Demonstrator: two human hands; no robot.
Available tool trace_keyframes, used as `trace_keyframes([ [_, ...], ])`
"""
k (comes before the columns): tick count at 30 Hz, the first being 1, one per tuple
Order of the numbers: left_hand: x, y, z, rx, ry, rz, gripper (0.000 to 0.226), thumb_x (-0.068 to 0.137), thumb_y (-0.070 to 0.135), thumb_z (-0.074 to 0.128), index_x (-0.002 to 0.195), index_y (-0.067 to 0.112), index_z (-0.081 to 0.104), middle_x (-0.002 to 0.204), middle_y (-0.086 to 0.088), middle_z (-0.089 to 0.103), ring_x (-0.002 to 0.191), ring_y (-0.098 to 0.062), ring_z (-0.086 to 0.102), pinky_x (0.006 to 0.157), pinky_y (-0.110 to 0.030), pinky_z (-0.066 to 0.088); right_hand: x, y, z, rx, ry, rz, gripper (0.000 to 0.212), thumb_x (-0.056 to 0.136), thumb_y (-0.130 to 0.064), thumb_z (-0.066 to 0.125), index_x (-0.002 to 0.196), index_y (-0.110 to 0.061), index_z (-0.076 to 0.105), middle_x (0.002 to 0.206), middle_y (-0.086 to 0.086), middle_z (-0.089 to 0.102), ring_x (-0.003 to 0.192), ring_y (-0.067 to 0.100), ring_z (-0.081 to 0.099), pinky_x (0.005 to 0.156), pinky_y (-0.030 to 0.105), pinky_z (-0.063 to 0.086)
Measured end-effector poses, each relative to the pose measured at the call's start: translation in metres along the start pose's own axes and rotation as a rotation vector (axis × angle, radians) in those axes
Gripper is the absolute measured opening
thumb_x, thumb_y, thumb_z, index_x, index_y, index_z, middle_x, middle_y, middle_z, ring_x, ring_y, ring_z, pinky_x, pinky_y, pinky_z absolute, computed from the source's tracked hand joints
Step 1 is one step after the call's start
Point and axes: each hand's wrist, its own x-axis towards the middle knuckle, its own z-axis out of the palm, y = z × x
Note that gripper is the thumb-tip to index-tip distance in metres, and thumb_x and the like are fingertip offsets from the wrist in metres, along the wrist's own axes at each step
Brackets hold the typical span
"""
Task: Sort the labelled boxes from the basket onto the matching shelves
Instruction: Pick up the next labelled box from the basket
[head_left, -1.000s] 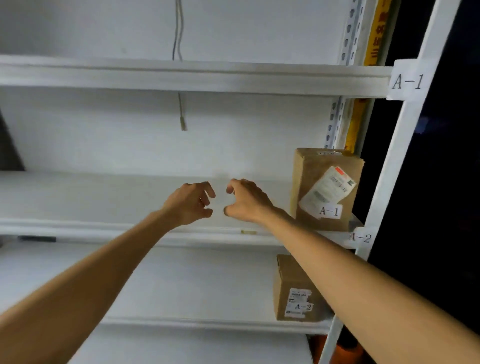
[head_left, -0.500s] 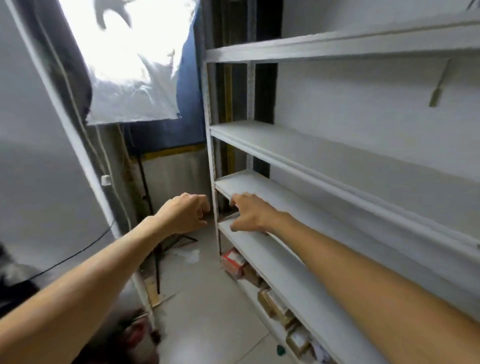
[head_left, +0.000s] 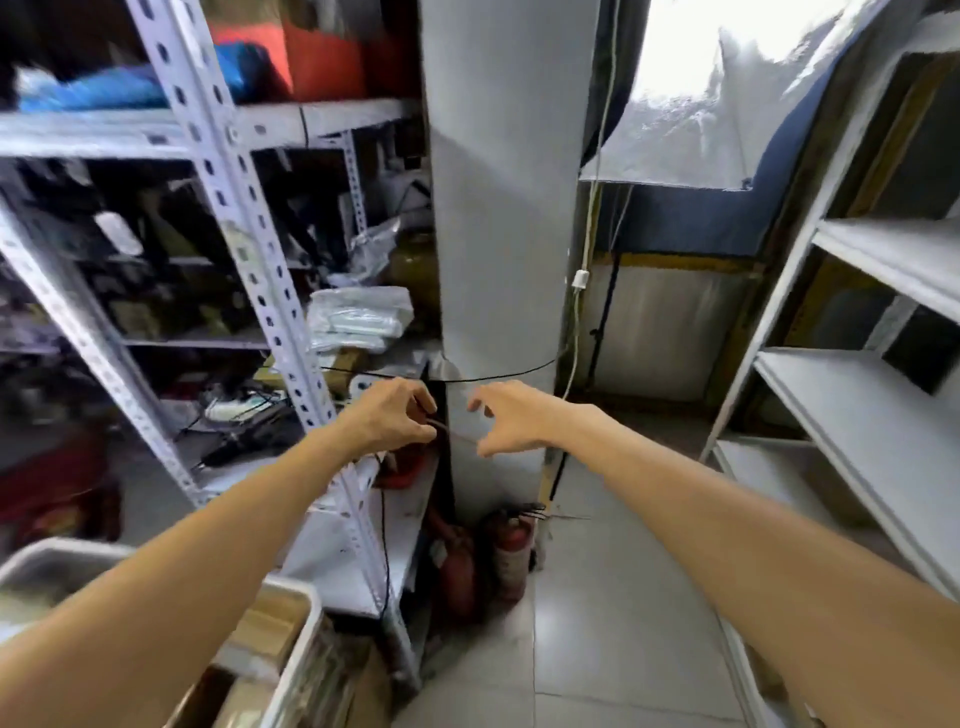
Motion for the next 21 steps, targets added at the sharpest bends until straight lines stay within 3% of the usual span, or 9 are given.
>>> trace_keyframes([
  [4, -0.036, -0.046, -0.012, -0.013, -0.013, -0.126, 0.027, 0.078, 0.026, 0.077, 0.1, 0.012, 0.067, 0.087, -0.001, 0.068, 0.085, -0.018, 0.065, 0.078, -0.032, 0.053, 0.037, -0.046, 0.008, -0.057, -0.082, -0.159, 0.051, 0.08, -0.026, 0.072, 0.121, -0.004, 0.052, 0.111, 0.005, 0.057, 0.097, 0.022, 0.053, 0.078, 0.034, 0.045],
  [7, -0.066, -0.069, -0.011, -0.034, 0.035, -0.246, 0.028, 0.079, 0.027, 0.077, 0.102, 0.014, 0.067, 0.092, 0.0, 0.068, 0.089, -0.018, 0.064, 0.081, -0.033, 0.053, 0.059, -0.073, 0.016, -0.097, -0.185, -0.278, 0.056, 0.081, -0.03, 0.072, 0.126, -0.004, 0.05, 0.12, 0.012, 0.057, 0.103, 0.028, 0.055, 0.087, 0.04, 0.048],
  [9, -0.086, -0.082, -0.009, -0.041, 0.046, -0.335, 0.03, 0.078, 0.024, 0.077, 0.104, 0.014, 0.067, 0.098, -0.002, 0.069, 0.091, -0.019, 0.064, 0.084, -0.035, 0.053, 0.071, -0.09, 0.025, -0.133, -0.256, -0.356, 0.058, 0.082, -0.031, 0.07, 0.128, -0.002, 0.049, 0.123, 0.017, 0.055, 0.102, 0.033, 0.054, 0.083, 0.043, 0.048],
  [13, -0.129, -0.098, -0.004, -0.059, 0.084, -0.519, 0.028, 0.078, 0.018, 0.078, 0.103, 0.016, 0.065, 0.094, -0.001, 0.07, 0.09, -0.019, 0.065, 0.084, -0.032, 0.052, 0.086, -0.123, 0.045, -0.162, -0.332, -0.505, 0.054, 0.086, -0.03, 0.068, 0.129, -0.004, 0.049, 0.113, 0.008, 0.054, 0.09, 0.019, 0.046, 0.073, 0.029, 0.036],
  [16, -0.164, -0.101, 0.006, -0.099, 0.144, -0.654, 0.029, 0.079, 0.016, 0.077, 0.105, 0.016, 0.063, 0.089, 0.005, 0.066, 0.088, -0.016, 0.064, 0.082, -0.03, 0.052, 0.092, -0.148, 0.064, -0.184, -0.379, -0.623, 0.056, 0.086, -0.031, 0.069, 0.133, -0.009, 0.049, 0.126, 0.008, 0.053, 0.1, 0.02, 0.05, 0.079, 0.028, 0.039],
  [21, -0.23, -0.113, 0.043, -0.165, 0.166, -0.877, 0.029, 0.079, 0.011, 0.074, 0.104, 0.019, 0.062, 0.096, 0.003, 0.067, 0.086, -0.011, 0.063, 0.076, -0.027, 0.052, 0.094, -0.187, 0.104, -0.236, -0.472, -0.786, 0.061, 0.085, -0.033, 0.071, 0.136, -0.011, 0.048, 0.131, 0.007, 0.054, 0.113, 0.023, 0.053, 0.086, 0.03, 0.045],
])
